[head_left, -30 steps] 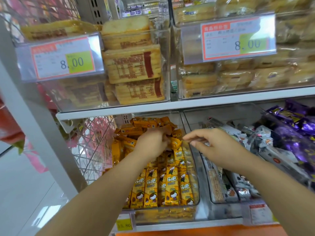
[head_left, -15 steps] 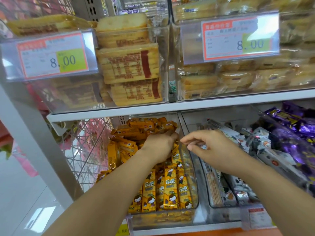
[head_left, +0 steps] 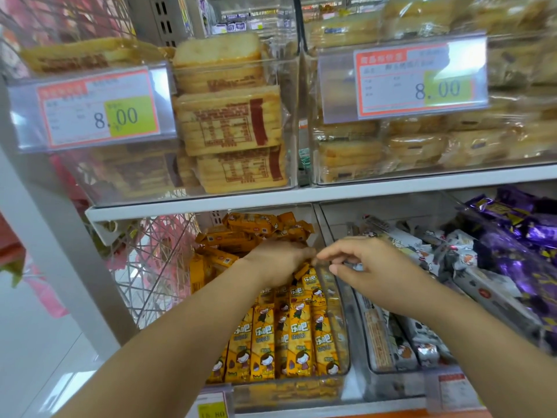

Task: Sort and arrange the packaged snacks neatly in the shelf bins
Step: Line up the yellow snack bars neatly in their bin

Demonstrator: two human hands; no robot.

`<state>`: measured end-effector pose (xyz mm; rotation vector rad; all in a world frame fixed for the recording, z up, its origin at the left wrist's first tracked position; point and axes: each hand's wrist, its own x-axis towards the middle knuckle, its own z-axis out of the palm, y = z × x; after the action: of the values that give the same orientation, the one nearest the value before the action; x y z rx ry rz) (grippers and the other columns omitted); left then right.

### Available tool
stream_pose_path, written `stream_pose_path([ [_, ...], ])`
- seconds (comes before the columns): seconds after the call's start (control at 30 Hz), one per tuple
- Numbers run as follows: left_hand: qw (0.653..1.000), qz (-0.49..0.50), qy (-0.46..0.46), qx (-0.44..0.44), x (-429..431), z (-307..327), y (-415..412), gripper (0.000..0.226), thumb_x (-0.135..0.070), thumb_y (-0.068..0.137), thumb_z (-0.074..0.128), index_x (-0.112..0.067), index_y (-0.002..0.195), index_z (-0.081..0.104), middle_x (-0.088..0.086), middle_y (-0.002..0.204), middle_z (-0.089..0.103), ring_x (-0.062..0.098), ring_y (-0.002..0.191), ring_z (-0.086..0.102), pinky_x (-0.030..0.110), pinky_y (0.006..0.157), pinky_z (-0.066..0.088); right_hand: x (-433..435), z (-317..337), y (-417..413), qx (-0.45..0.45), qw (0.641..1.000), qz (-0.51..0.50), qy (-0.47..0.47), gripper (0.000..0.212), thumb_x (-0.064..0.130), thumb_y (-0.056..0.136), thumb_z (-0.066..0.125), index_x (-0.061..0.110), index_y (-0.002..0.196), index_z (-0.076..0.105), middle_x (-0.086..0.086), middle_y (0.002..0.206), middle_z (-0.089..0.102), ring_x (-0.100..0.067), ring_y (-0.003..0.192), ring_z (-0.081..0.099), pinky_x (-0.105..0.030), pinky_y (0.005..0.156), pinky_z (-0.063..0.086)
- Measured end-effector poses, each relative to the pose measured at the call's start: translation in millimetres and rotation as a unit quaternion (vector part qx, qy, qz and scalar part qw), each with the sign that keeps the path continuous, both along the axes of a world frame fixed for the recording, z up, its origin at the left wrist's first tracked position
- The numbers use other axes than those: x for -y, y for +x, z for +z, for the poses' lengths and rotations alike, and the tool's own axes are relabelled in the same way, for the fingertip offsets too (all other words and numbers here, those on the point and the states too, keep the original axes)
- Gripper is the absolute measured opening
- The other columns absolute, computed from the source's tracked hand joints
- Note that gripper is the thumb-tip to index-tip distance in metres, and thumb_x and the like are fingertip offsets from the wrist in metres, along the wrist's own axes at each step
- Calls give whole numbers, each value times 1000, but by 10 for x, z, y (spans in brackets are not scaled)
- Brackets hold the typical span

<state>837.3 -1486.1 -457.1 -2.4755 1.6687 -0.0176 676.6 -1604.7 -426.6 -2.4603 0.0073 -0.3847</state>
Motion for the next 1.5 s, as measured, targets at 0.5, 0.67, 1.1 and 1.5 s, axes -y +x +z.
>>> stream_pose_path([
  [0.5,990,26,-127,-61,-336,51,29,51,-17,89,59,-40,133,48,-3,147,35,20,128,42,27,91,41,14,-7,21,-5,1000,2,-11,25,19,91,58,34,111,64,35,94,52,18,98,47,2,76,38],
  [0.67,935,67,-308,-164,-695,176,-87,33,-22,88,65,-46,107,54,-8,115,58,0,93,59,13,78,47,-23,-45,34,2,999,-14,-29,25,20,91,58,31,111,66,31,93,55,13,91,52,-4,75,39],
  [1.1,766,88,-508,-385,-1242,312,-627,34,-6,85,68,-40,83,60,-18,82,59,7,76,57,27,65,48,-514,-33,121,81,993,-19,-86,50,45,77,70,35,122,50,23,105,51,-7,106,51,-32,95,38],
  [1.5,766,167,-437,-441,-1551,171,-550,44,10,80,64,-28,102,59,-4,103,61,20,91,61,46,87,52,-411,-28,52,81,980,-19,183,38,17,82,70,42,105,52,12,100,63,-1,91,62,-16,73,51],
])
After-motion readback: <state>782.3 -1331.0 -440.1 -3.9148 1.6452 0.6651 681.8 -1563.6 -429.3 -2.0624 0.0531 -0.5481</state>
